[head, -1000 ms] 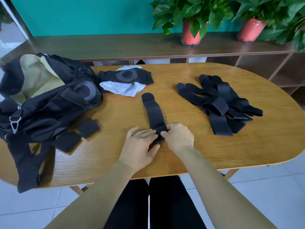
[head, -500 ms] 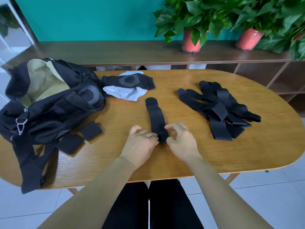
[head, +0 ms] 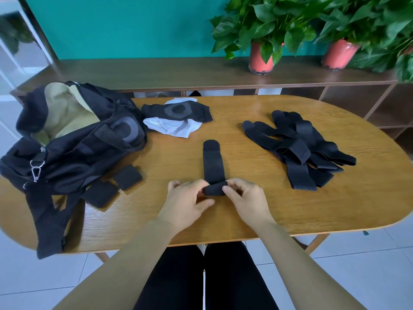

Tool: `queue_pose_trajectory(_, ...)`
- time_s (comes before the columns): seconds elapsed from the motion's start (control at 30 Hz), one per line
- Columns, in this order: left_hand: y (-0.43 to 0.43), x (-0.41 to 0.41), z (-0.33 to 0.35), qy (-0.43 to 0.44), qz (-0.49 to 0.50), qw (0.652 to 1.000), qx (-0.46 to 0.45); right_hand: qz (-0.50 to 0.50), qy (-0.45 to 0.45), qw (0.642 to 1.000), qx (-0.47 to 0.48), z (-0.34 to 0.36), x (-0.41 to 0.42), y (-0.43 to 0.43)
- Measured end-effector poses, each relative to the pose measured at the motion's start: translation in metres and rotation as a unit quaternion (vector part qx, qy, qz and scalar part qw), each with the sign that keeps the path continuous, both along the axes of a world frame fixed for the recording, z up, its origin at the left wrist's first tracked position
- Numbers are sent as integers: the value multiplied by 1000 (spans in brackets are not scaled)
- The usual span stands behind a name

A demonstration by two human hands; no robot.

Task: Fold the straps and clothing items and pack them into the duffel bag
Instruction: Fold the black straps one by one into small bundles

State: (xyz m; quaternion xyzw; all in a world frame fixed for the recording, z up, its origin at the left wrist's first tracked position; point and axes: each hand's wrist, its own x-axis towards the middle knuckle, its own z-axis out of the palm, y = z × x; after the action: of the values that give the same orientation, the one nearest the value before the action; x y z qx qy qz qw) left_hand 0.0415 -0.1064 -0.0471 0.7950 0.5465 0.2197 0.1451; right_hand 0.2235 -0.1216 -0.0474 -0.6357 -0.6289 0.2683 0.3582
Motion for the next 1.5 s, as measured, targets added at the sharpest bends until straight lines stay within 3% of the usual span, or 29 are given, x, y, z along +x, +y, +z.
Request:
queue_pose_trajectory(0.17,11,12,3,-64,79,995,-16,-46,-10,999,-10,2,-10,10)
queue_pose_trajectory(0.37,23,21,2,-35,137,989,-45,-95,-79,992,-19,2,-22,21)
queue_pose_trajectory(0.63,32,23,3,-10,151,986,-72,-135,-156,978,-33,-4,-29,30)
queue_pose_trajectory(0.87,37,24,-2,-46,162,982,-83,-147,-180,972,-41,-4,-31,36)
queue_pose_trajectory(1.03,33,27,2,-5,146,989,-13,-156,-185,969,-56,2,-32,38)
queue_pose_trajectory(1.17,25,26,-1,75,51,994,65,-144,-200,968,-50,1,-31,38)
queue_pose_trajectory(1.3,23,16,2,93,-26,995,12,-111,-135,983,-49,1,-25,33)
queue_pose_trajectory(1.4,19,6,6,99,-65,993,-1,-7,-65,998,-19,4,-11,14)
queue_pose_trajectory(1.5,6,-1,3,72,-83,994,21,98,-132,986,40,-2,0,-9)
